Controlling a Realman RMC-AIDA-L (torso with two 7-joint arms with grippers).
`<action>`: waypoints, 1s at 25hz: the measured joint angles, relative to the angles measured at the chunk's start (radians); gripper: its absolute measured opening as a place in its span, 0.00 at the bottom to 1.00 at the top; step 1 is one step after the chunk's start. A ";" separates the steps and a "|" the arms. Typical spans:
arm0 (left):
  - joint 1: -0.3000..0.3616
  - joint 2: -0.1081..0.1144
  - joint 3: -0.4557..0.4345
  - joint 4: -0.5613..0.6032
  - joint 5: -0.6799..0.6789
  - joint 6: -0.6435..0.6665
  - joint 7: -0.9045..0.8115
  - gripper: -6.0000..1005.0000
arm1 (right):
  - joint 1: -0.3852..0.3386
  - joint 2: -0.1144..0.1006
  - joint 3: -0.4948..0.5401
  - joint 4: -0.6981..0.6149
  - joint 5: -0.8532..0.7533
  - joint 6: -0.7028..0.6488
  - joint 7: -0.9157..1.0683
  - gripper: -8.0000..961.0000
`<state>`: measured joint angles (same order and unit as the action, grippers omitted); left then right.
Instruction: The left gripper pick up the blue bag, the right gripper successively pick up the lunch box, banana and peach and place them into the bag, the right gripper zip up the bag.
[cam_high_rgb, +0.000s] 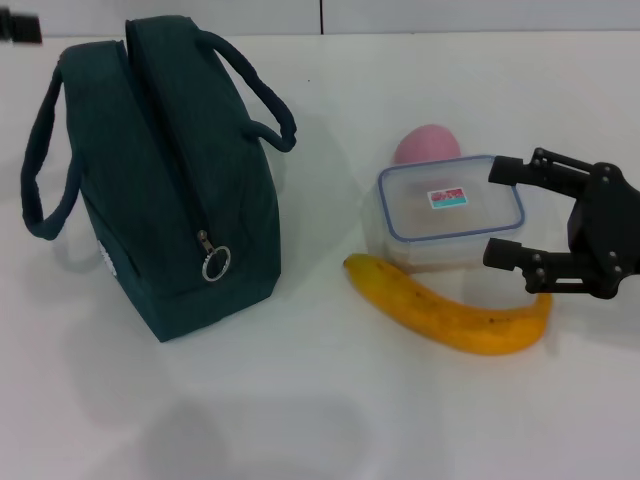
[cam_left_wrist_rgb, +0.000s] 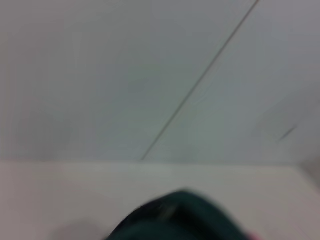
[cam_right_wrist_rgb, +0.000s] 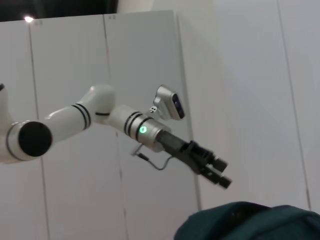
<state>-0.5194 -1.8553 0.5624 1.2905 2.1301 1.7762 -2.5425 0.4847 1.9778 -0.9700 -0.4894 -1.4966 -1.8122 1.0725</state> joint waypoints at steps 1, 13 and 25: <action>0.007 -0.011 0.025 0.043 0.035 0.001 -0.055 0.88 | -0.004 0.002 0.000 0.001 0.002 0.008 -0.002 0.90; -0.020 -0.083 0.340 0.154 0.132 0.006 -0.230 0.78 | -0.013 0.012 0.001 0.009 0.009 0.038 -0.022 0.89; -0.029 -0.133 0.326 0.162 0.249 -0.025 -0.201 0.71 | -0.024 0.013 0.001 0.014 0.019 0.050 -0.035 0.89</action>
<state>-0.5486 -1.9880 0.8881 1.4520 2.3794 1.7510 -2.7431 0.4611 1.9907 -0.9694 -0.4754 -1.4772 -1.7620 1.0376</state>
